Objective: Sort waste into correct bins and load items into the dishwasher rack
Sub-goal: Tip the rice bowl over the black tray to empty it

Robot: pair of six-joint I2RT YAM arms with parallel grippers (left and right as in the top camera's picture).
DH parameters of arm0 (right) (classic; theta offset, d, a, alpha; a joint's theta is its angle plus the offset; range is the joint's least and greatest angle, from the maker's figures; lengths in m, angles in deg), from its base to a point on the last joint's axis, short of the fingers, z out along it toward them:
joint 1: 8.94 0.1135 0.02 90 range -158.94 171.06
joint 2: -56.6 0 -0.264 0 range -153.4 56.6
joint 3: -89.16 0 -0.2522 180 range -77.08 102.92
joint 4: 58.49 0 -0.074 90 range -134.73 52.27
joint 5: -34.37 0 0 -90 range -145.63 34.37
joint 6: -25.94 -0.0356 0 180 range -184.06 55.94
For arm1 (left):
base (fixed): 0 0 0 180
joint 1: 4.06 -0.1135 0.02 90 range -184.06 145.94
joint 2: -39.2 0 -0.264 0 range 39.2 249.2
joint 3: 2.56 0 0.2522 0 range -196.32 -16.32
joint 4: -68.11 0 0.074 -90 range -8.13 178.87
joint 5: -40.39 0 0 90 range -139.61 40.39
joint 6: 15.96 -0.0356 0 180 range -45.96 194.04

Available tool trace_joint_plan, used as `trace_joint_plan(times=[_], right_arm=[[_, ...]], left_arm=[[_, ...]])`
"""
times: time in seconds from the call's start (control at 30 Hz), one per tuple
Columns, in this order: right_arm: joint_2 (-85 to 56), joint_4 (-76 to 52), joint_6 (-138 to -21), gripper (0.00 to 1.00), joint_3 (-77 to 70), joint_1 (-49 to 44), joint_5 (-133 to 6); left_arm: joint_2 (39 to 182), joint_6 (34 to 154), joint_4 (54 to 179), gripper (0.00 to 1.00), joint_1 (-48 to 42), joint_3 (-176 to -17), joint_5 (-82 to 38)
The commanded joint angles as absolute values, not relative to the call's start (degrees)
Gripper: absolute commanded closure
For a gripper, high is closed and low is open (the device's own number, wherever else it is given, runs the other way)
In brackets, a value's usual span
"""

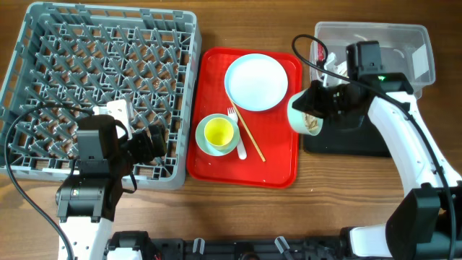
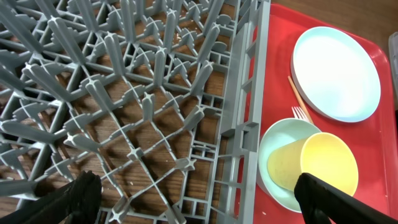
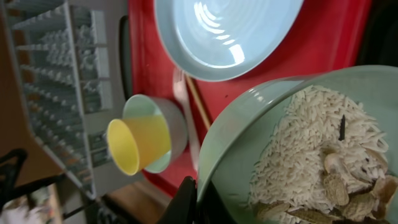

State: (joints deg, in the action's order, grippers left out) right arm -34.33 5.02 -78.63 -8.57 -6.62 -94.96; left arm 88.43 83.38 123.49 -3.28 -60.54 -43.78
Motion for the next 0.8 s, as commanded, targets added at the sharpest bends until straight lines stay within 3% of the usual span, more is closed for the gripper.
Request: trace_joint_plan(times=[0.0, 0.23, 0.77], right_arm=[[-33.6, 3.5, -74.3, 0.96, -10.8, -8.5, -107.1], [-33.6, -1.2, -74.7, 0.96, -14.2, -12.0, -112.8], [-38.9, -6.6, -75.4, 0.96, -19.8, -29.3, -128.8]], left_arm=[[88.4, 83.9, 123.4, 0.0, -3.6, -61.5, -43.9], [88.4, 83.9, 123.5, 0.0, -3.6, -61.5, -43.9], [88.4, 83.9, 123.5, 0.0, -3.6, -61.5, -43.9]])
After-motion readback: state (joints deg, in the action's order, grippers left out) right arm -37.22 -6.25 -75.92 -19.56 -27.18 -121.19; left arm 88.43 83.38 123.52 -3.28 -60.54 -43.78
